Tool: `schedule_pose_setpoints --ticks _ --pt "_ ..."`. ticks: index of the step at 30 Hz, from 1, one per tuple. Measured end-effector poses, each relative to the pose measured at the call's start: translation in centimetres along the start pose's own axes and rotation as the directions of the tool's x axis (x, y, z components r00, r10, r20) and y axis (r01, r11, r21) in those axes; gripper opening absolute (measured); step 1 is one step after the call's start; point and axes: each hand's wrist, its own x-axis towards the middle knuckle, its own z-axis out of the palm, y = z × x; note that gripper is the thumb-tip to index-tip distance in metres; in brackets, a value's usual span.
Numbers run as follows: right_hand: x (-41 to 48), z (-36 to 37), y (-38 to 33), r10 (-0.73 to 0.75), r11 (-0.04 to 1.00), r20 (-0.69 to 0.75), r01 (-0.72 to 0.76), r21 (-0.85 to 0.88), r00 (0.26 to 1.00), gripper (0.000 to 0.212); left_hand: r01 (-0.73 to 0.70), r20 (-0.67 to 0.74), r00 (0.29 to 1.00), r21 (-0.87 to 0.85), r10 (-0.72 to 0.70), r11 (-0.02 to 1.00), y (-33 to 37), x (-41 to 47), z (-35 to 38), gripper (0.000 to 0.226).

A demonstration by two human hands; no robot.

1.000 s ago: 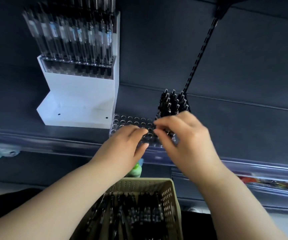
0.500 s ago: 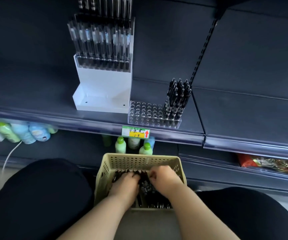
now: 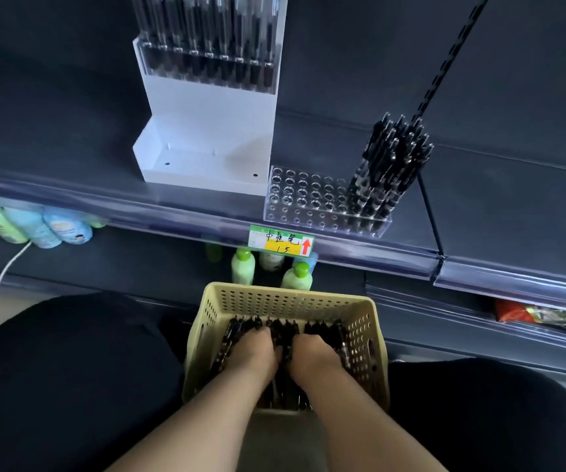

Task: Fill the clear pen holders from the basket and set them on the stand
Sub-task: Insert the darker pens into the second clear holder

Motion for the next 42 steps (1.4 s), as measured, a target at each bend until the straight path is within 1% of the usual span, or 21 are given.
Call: schedule_pose_setpoints --ticks 4,8,11,15,18,21,23,27,30,31,34,37,38,39,40,42 --pt "1.2 0.5 -0.6 0.020 0.998 -0.013 -0.021 -0.061 1.000 0.026 0.052 0.011 0.999 -0.071 -0.051 0.996 0.2 1.0 0.3 0.029" --pt "1.9 0.4 -1.1 0.053 0.996 0.011 -0.052 -0.076 0.999 0.028 0.090 0.026 0.996 -0.139 -0.087 0.986 0.1 1.5 0.3 0.029" --pt "1.8 0.0 -1.0 0.081 0.995 0.018 -0.079 -0.059 0.997 0.031 0.113 0.045 0.993 -0.209 -0.105 0.971 0.0 1.5 0.3 0.029" --pt "0.8 -0.7 -0.8 0.091 0.996 0.010 -0.091 0.018 0.996 0.034 0.131 0.051 0.991 -0.310 -0.121 0.942 -0.3 0.7 -0.1 0.028" --pt "-0.4 -1.3 -0.6 0.051 0.998 -0.031 -0.050 0.026 0.998 0.035 0.090 0.005 0.995 -0.385 -0.095 0.919 -0.5 -0.2 -0.8 0.028" --pt "-1.9 -1.9 -0.6 0.009 1.000 -0.134 -0.006 0.020 0.991 0.034 0.015 -0.078 0.995 -0.479 -0.060 0.878 -0.4 -1.6 -1.8 0.024" --pt "-2.9 -2.3 -0.6 -0.015 0.998 -0.213 0.028 0.062 0.977 0.034 -0.026 -0.133 0.990 -0.539 -0.054 0.842 -0.2 -2.5 -2.5 0.026" --pt "-5.2 -3.3 -0.2 -0.055 0.970 -0.360 0.135 0.202 0.931 0.035 -0.123 -0.245 0.969 -0.609 -0.038 0.783 0.3 -4.6 -4.3 0.030" --pt "-6.6 -4.1 -0.1 -0.050 0.920 -0.474 0.225 0.320 0.879 0.035 -0.211 -0.320 0.947 -0.644 -0.008 0.735 0.9 -5.8 -5.8 0.032" --pt "-7.0 -4.5 0.0 -0.052 0.904 -0.509 0.257 0.342 0.859 0.032 -0.235 -0.337 0.942 -0.651 0.002 0.722 1.2 -6.1 -6.3 0.034" --pt "-7.9 -5.8 0.0 -0.067 0.883 -0.606 0.330 0.334 0.793 0.018 -0.300 -0.378 0.925 -0.675 0.033 0.674 2.1 -6.9 -7.6 0.035" --pt "-8.5 -7.4 0.1 -0.064 0.843 -0.668 0.399 0.361 0.741 0.008 -0.338 -0.403 0.913 -0.679 0.054 0.652 3.3 -7.1 -8.7 0.027" --pt "-8.8 -8.0 0.1 -0.058 0.834 -0.693 0.416 0.362 0.719 0.007 -0.359 -0.422 0.904 -0.663 0.069 0.657 3.7 -7.1 -9.1 0.020" --pt "-8.9 -8.7 0.1 -0.047 0.822 -0.715 0.434 0.369 0.697 0.007 -0.386 -0.441 0.893 -0.645 0.091 0.659 4.1 -7.1 -9.6 0.020" --pt "-9.1 -9.4 0.1 -0.032 0.796 -0.732 0.461 0.393 0.680 0.008 -0.415 -0.458 0.881 -0.631 0.117 0.656 4.6 -7.2 -10.1 0.026" --pt "-9.7 -11.2 0.1 -0.009 0.707 -0.775 0.552 0.442 0.632 0.020 -0.484 -0.498 0.848 -0.592 0.180 0.644 5.6 -7.4 -11.3 0.031"
